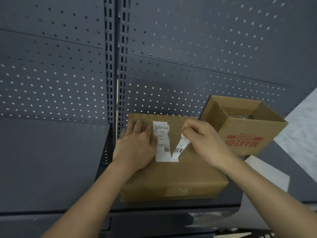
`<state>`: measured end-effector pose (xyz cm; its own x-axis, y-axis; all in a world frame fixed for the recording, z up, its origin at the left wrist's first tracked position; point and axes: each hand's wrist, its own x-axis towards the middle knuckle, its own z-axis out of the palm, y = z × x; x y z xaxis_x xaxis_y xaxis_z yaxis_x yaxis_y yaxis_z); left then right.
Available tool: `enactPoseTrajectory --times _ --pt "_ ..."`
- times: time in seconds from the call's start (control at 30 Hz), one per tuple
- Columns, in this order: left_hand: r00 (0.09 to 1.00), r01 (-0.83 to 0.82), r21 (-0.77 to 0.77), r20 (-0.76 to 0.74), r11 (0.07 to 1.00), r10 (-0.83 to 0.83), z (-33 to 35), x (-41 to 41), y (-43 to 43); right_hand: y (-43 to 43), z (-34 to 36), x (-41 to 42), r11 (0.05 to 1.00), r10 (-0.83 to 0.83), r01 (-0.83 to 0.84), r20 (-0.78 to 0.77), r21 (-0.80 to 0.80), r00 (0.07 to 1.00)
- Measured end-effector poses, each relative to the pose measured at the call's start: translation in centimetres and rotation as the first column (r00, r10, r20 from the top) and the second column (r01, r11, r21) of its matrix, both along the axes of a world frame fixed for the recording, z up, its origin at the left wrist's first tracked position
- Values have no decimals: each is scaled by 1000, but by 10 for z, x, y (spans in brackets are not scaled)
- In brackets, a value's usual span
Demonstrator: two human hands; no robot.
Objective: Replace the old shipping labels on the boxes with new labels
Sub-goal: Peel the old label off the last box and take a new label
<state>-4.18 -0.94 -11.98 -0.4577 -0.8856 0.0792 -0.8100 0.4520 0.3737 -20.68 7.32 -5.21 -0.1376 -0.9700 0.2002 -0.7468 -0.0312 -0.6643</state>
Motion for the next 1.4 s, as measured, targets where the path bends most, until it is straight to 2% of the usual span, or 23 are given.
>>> enactPoseTrajectory --times 0.1,0.2,0.27,0.5,0.67,0.87,0.97,1.03,1.1,1.23,1.4 --pt "1000 4 -1 5 1000 -4 2 1 1 1 -4 3 999 -45 47 48 -28 998" --pt "1000 6 -8 10 1000 -6 2 0 2 -3 -3 1 994 -58 74 191 -75 980" --pt "1000 5 -6 14 1000 -5 2 -1 2 -6 0 -2 997 -58 71 267 -37 962" --pt "1000 6 -11 5 1000 -6 2 -1 2 -14 -18 -17 985 12 -60 285 160 958" --pt "1000 11 -13 11 1000 -10 1 -1 0 -14 -25 -31 987 45 -73 184 145 982" --pt "1000 18 -12 -7 1000 -18 -1 0 -1 -3 -26 -30 972 161 -136 -127 191 979" --pt "992 43 18 -117 999 -40 0 2 -3 2 -23 -29 945 262 -215 -173 247 949" --pt "966 56 67 -256 996 -37 2 5 -5 3 -20 -29 914 358 -290 -229 284 905" --pt "945 80 114 -326 990 -39 1 11 -9 4 -15 -27 886 444 -354 -328 299 834" --pt "935 137 124 -343 983 -87 0 23 -9 1 -7 -27 853 514 -385 -448 352 731" --pt "921 90 65 -386 994 -58 -1 20 -1 0 1 -23 803 596 -433 -541 410 593"
